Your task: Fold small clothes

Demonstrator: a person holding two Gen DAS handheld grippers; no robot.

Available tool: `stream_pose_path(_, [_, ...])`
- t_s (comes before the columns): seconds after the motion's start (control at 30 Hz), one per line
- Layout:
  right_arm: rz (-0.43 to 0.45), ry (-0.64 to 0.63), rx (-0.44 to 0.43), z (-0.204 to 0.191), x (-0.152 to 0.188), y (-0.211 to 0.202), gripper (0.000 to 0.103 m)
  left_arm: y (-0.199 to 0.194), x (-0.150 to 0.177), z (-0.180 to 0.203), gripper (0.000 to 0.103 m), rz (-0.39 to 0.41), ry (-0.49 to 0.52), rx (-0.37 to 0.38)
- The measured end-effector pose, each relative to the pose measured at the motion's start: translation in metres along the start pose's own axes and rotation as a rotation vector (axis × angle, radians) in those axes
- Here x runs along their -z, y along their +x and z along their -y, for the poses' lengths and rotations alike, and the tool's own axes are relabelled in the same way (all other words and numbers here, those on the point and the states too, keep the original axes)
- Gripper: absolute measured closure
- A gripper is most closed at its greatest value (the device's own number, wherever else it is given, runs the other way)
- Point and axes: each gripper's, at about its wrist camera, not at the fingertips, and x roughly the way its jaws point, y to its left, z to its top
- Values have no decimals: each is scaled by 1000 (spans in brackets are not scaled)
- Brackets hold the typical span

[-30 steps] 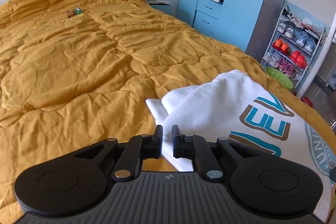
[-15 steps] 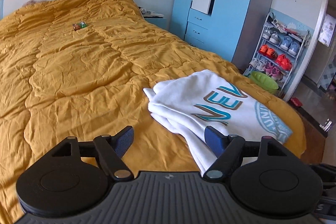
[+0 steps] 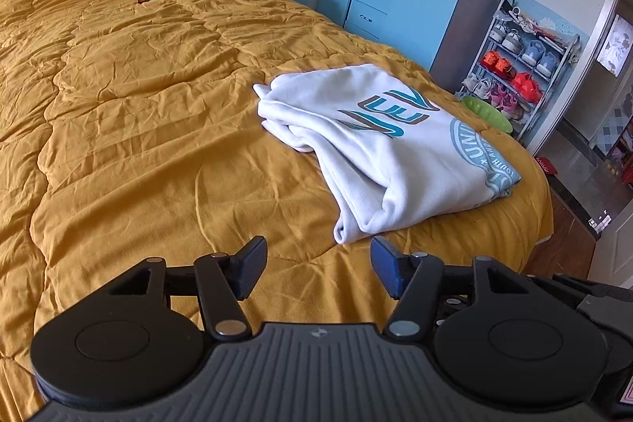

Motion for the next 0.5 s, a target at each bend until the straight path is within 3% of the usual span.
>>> stream_pose_path(0.5, [1, -33, 6, 0, -4, 2, 38, 3, 1, -1, 32, -55, -10, -17])
